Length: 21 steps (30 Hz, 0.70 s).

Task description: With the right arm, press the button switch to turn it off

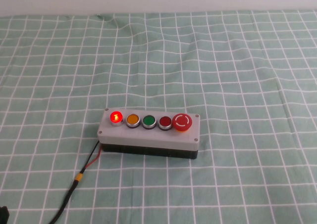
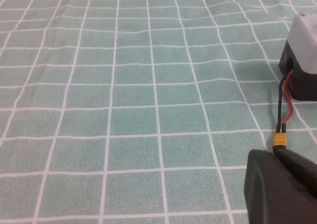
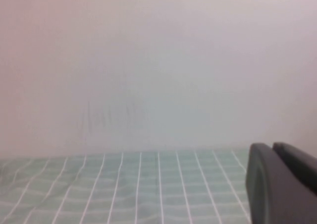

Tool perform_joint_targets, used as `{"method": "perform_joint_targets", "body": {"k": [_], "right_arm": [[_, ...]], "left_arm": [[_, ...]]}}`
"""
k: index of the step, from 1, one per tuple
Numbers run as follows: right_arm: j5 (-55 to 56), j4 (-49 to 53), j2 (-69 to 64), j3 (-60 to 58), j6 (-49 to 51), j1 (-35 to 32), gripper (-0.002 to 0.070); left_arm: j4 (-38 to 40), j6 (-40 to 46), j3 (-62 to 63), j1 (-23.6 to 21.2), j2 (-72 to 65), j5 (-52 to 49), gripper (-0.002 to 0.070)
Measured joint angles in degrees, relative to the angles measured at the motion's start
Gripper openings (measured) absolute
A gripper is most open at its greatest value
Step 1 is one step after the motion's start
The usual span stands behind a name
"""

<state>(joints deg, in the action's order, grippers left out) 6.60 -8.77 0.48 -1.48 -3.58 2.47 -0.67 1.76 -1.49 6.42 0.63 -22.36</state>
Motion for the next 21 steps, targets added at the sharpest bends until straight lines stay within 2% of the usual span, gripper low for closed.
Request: {"method": "perform_joint_targets", "body": {"k": [11, 21], "right_arm": [[10.0, -0.1, 0.0, 0.0, 0.0, 0.0, -0.0016], [38.7, -1.0, 0.1, 0.5, 0.1, 0.0, -0.0016]], "left_arm": [[0.0, 0.0, 0.0, 0.0, 0.0, 0.0, -0.0004], [0.0, 0.0, 0.0, 0.0, 0.0, 0.0, -0.0004]]}}
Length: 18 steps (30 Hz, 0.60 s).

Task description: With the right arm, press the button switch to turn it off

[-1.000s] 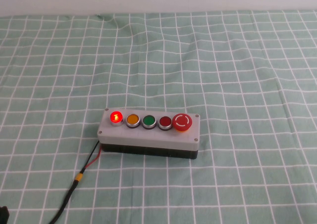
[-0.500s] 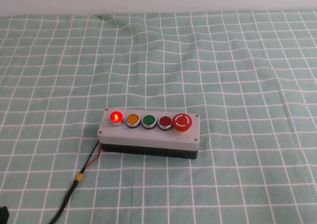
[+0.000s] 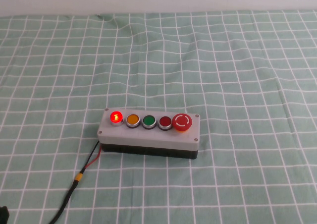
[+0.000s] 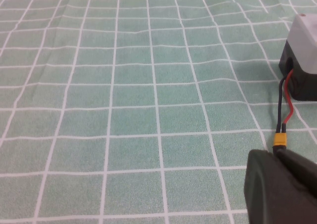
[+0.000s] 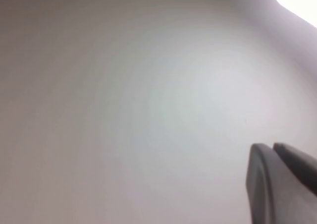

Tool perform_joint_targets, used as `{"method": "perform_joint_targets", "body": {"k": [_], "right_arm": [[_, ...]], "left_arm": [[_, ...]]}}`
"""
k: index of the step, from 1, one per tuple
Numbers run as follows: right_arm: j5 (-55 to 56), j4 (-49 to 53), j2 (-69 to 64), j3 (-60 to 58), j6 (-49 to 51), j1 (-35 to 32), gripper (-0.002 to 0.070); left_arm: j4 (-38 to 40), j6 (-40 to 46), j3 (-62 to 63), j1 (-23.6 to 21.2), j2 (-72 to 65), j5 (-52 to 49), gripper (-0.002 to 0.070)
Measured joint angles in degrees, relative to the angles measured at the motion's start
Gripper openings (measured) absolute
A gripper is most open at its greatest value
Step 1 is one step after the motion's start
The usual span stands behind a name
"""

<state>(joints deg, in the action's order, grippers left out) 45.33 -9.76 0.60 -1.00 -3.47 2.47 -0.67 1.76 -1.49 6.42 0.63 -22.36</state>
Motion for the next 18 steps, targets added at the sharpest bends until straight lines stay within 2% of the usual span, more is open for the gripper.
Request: {"method": "perform_joint_targets", "body": {"k": [3, 6, 13, 18], "right_arm": [[-0.5, -0.4, 0.2, 4.3, 0.1, 0.0, -0.0016], [-6.2, -0.5, 0.2, 11.2, 0.1, 0.0, -0.0016], [-30.2, -5.7, -1.3, 28.6, 0.1, 0.0, -0.0016], [-50.6, -9.6, -10.2, 38.5, 0.1, 0.0, -0.0016]], "left_arm": [[0.0, 0.0, 0.0, 0.0, 0.0, 0.0, -0.0004], [0.0, 0.0, 0.0, 0.0, 0.0, 0.0, -0.0004], [0.0, 0.0, 0.0, 0.0, 0.0, 0.0, -0.0004], [0.0, 0.0, 0.0, 0.0, 0.0, 0.0, -0.0004]]}}
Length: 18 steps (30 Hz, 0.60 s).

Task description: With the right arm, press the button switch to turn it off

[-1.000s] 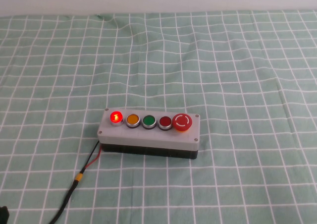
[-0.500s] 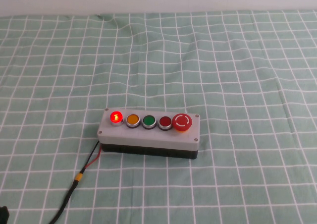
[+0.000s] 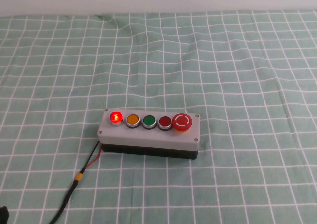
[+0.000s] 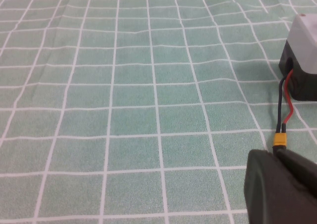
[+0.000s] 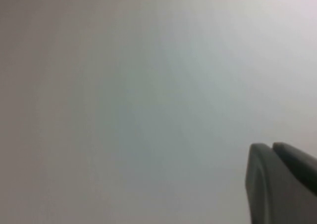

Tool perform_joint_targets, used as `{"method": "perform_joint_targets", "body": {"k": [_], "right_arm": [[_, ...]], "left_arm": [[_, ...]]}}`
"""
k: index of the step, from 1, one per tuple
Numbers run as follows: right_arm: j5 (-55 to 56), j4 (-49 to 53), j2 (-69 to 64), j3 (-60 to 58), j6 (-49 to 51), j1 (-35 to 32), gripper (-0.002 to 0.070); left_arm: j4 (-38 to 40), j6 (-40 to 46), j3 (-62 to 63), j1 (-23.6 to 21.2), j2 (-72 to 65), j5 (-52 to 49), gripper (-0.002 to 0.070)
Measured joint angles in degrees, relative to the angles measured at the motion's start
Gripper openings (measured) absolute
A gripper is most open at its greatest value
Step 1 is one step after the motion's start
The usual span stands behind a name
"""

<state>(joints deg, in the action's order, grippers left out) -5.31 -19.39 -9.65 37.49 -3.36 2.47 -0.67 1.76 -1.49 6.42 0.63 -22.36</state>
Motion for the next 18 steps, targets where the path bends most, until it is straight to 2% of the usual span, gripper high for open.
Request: {"method": "perform_joint_targets", "body": {"k": [5, 8, 18], "right_arm": [[-13.7, -2.8, -12.4, 6.1, -0.3, 0.0, -0.0016], [-13.6, -3.6, -18.5, 6.6, -1.9, 0.0, -0.0016], [-10.4, -15.3, -32.7, 6.8, -2.7, 0.0, -0.0016]], "left_arm": [[0.0, 0.0, 0.0, 0.0, 0.0, 0.0, -0.0004], [0.0, 0.0, 0.0, 0.0, 0.0, 0.0, -0.0004], [0.0, 0.0, 0.0, 0.0, 0.0, 0.0, -0.0004]]}}
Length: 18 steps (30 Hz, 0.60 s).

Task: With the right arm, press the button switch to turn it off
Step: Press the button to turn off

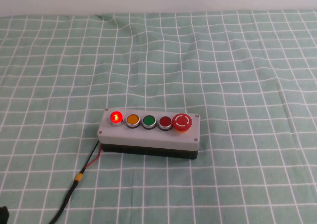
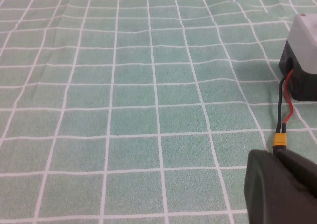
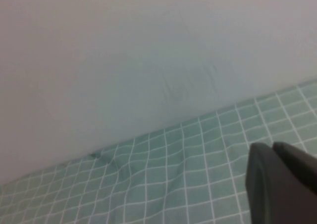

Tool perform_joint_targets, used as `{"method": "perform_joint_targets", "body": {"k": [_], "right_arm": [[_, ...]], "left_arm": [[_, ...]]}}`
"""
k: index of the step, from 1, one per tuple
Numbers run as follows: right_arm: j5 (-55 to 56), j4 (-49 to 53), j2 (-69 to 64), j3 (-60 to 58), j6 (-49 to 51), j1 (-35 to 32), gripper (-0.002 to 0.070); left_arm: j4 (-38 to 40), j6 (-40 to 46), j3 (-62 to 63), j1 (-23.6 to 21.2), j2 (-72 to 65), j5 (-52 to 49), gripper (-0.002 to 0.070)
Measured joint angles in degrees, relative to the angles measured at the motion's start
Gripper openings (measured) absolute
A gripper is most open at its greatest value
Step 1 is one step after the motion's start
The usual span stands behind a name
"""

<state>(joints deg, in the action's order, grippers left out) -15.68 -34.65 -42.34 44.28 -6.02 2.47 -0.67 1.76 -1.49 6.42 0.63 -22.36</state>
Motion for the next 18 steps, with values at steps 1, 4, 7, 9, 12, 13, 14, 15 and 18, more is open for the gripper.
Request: {"method": "perform_joint_targets", "body": {"k": [1, 4, 7, 9, 12, 13, 14, 15, 18], "right_arm": [[0.3, -1.4, -0.9, 0.0, 0.0, 0.0, -0.0016], [1.4, -6.9, -4.2, 0.0, -0.1, 0.0, -0.0016], [2.3, -11.1, -7.9, 0.0, -0.1, 0.0, -0.0016], [2.5, -13.9, -11.1, 0.0, -0.1, 0.0, -0.0016], [1.4, -16.7, -16.0, 0.4, -1.2, 0.0, -0.0016], [0.5, -17.3, -17.9, 1.0, -2.4, 0.0, -0.0016], [-1.1, -18.0, -19.9, 1.9, -4.3, 0.0, -0.0016], [-3.0, -19.0, -22.0, 3.0, -7.1, 0.0, -0.0016], [-10.3, -23.3, -27.9, 7.0, -18.2, 0.0, -0.0016]], "left_arm": [[0.0, 0.0, 0.0, 0.0, 0.0, 0.0, -0.0004], [0.0, 0.0, 0.0, 0.0, 0.0, 0.0, -0.0004], [0.0, 0.0, 0.0, 0.0, 0.0, 0.0, -0.0004], [0.0, 0.0, 0.0, 0.0, 0.0, 0.0, -0.0004], [0.0, 0.0, 0.0, 0.0, 0.0, 0.0, -0.0004], [0.0, 0.0, 0.0, 0.0, 0.0, 0.0, -0.0004], [0.0, 0.0, 0.0, 0.0, 0.0, 0.0, -0.0004], [0.0, 0.0, 0.0, 0.0, 0.0, 0.0, -0.0004], [0.0, 0.0, 0.0, 0.0, 0.0, 0.0, -0.0004]]}}
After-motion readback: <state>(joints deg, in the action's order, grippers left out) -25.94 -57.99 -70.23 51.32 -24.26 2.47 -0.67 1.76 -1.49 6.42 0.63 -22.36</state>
